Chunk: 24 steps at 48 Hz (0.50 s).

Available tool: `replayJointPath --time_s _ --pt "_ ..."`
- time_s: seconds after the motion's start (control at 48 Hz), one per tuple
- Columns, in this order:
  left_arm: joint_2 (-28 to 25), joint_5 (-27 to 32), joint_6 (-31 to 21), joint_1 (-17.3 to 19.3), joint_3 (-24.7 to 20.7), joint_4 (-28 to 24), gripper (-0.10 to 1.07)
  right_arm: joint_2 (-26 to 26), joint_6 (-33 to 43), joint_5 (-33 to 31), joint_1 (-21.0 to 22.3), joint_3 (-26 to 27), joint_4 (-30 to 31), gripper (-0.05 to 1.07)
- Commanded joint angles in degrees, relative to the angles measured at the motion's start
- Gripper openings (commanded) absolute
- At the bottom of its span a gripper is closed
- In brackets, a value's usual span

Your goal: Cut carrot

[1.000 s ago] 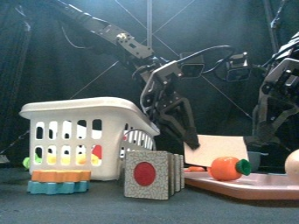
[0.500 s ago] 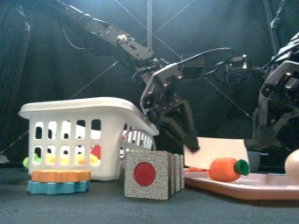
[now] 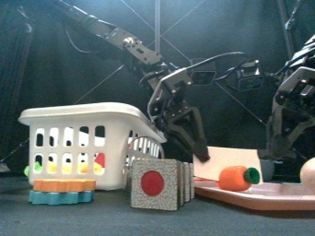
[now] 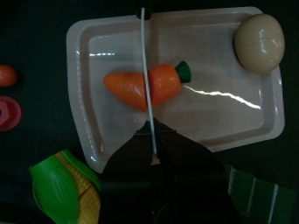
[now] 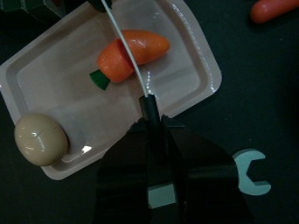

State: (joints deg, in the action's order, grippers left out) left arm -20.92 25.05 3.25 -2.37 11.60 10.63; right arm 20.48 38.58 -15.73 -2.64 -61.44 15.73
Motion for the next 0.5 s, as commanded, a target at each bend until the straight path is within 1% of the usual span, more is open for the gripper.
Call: replayJointPath --time_s 0.0,0.479 --pt "0.1 1.9 0.0 -0.7 0.7 0.2 0.39 -0.2 0.8 -0.4 1.3 -0.5 -0.2 0.35" --pt "-0.2 1.9 0.1 -0.7 0.7 0.2 0.39 -0.6 0.8 -0.2 1.3 -0.4 -0.2 0.35"
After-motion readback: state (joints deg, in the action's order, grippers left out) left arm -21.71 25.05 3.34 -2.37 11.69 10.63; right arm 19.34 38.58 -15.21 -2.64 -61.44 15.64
